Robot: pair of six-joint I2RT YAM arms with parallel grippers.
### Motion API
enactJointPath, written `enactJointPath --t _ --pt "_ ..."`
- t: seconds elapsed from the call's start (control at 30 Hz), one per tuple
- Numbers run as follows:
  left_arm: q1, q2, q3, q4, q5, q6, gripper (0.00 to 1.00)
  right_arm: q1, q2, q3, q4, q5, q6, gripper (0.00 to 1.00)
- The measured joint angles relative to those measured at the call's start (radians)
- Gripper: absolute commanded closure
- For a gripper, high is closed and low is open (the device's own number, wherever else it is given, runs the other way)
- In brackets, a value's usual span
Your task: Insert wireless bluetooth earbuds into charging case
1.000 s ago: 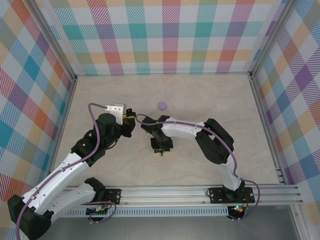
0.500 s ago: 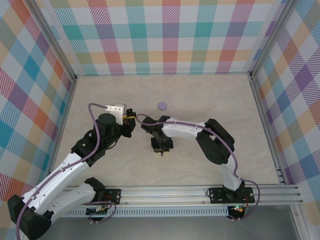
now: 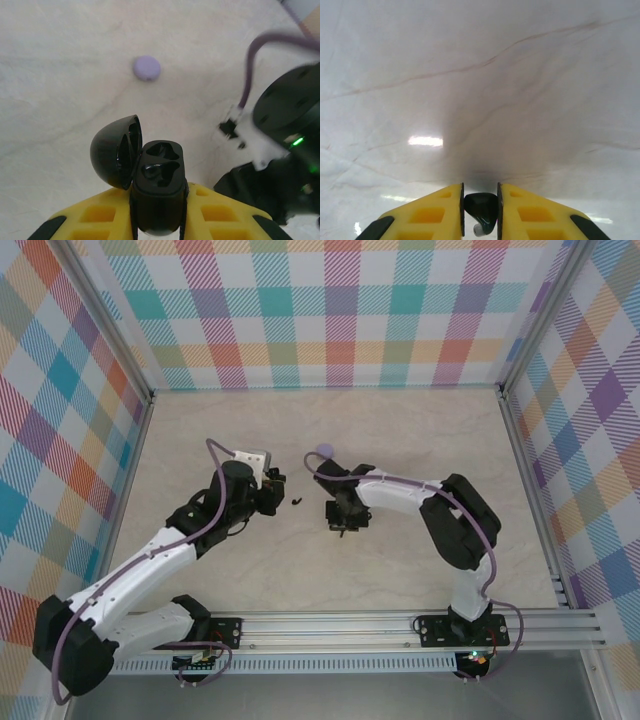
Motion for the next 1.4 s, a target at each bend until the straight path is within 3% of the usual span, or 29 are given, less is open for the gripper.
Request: enactJointPath --t 0.2,0.47,0.93,1.4 --pt "0.000 0.127 -0.005 0.046 0.116 -0.016 0.76 -0.081 -0.114 -0.098 0.076 -0.024 -0.030 0.78" --pt "0.000 0.177 -0.088 0.201 0.263 -0.020 0.76 -0.144 -0.306 -0.182 0.155 -0.083 -0.079 0.79" --pt "0.000 0.181 -0.146 0.445 0.464 0.088 0.81 -0.144 -0.614 -0.185 0.237 -0.237 -0.158 0.78" --pt "-0.014 0.181 -0.162 0.548 0.549 0.269 0.82 -0.064 -0.669 -0.170 0.286 -0.266 -0.237 0.77"
